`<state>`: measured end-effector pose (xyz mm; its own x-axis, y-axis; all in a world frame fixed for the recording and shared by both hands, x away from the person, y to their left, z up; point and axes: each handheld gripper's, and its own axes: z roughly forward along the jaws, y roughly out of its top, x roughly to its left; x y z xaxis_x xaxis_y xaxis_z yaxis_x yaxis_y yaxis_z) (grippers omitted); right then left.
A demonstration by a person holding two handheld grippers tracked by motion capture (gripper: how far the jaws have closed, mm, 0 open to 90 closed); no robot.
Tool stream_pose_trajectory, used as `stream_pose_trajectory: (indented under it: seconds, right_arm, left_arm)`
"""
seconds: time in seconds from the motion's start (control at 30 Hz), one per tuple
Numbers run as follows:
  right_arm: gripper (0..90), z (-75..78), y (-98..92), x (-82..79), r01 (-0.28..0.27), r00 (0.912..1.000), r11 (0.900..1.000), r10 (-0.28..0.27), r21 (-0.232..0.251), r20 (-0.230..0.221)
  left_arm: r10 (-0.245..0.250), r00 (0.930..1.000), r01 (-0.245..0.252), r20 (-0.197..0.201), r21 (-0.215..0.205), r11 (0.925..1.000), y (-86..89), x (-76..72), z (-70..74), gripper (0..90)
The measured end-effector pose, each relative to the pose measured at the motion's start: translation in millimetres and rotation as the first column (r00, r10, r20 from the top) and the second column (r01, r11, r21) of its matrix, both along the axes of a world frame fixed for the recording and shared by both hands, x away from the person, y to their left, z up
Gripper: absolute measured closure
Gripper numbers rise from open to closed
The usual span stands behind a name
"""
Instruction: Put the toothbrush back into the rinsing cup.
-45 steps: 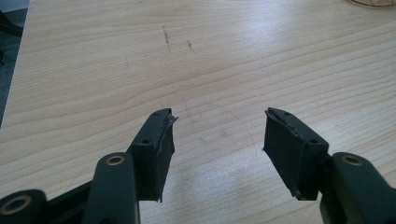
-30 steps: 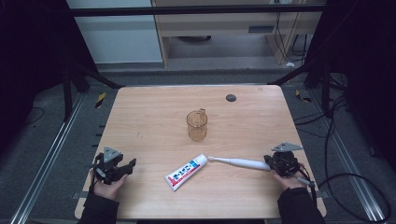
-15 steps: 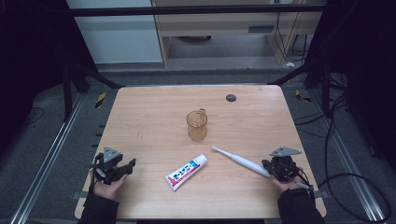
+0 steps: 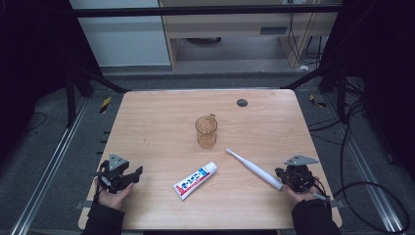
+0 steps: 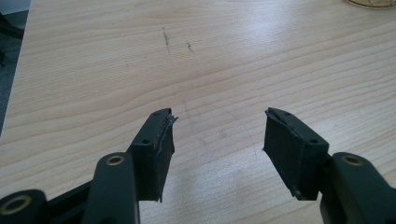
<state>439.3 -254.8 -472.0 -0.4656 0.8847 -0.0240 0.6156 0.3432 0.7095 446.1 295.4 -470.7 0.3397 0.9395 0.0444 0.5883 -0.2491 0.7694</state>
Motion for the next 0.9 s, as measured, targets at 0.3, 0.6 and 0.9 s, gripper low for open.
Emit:
stream_pose_trajectory:
  seconds: [0.3,0.6,0.9]
  right_arm:
    - [70.6,19.6,0.4,5.8,0.006,0.9992,1.000,-0.006,-0.012,0.039]
    - [58.7,40.6,8.7,18.0,-0.023,0.9995,0.999,0.024,-0.047,0.019]
    - [55.5,55.5,33.0,33.2,-0.081,0.9967,0.995,0.080,-0.060,-0.008]
  left_arm:
    - [-0.006,1.0000,0.006,0.001,0.006,1.0000,-0.1,1.5,0.2,41.4]
    - [-0.017,0.9998,0.017,-0.010,0.004,0.9998,-0.2,3.5,-0.6,40.6]
    - [-0.024,0.9996,0.025,-0.013,0.013,0.9996,-1.7,3.1,-1.1,40.1]
